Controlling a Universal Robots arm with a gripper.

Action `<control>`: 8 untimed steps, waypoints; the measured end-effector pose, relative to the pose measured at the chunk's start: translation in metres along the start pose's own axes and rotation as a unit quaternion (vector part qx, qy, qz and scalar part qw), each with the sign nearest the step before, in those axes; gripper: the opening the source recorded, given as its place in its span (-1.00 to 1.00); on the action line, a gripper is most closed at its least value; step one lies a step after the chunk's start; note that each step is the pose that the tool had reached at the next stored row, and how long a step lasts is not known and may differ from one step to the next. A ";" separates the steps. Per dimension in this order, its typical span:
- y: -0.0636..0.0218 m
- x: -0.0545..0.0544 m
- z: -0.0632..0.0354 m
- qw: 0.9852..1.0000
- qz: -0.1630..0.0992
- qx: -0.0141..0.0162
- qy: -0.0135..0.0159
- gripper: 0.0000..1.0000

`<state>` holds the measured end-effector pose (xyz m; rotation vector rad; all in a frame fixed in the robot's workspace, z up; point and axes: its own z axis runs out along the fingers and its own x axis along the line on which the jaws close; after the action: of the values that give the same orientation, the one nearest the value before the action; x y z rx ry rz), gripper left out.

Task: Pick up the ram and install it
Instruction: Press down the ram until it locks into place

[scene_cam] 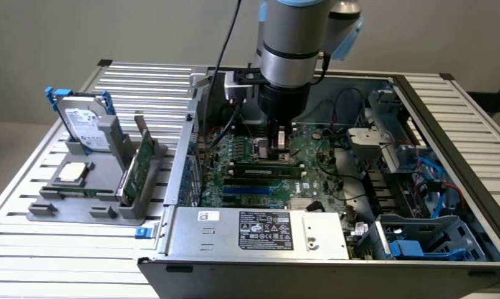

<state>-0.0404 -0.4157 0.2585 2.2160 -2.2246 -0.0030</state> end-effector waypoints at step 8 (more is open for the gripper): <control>0.0031 0.000 0.0056 1.000 0.000 -0.012 0.000 -0.79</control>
<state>-0.0435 -0.4156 0.2529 2.2033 -2.2123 -0.0303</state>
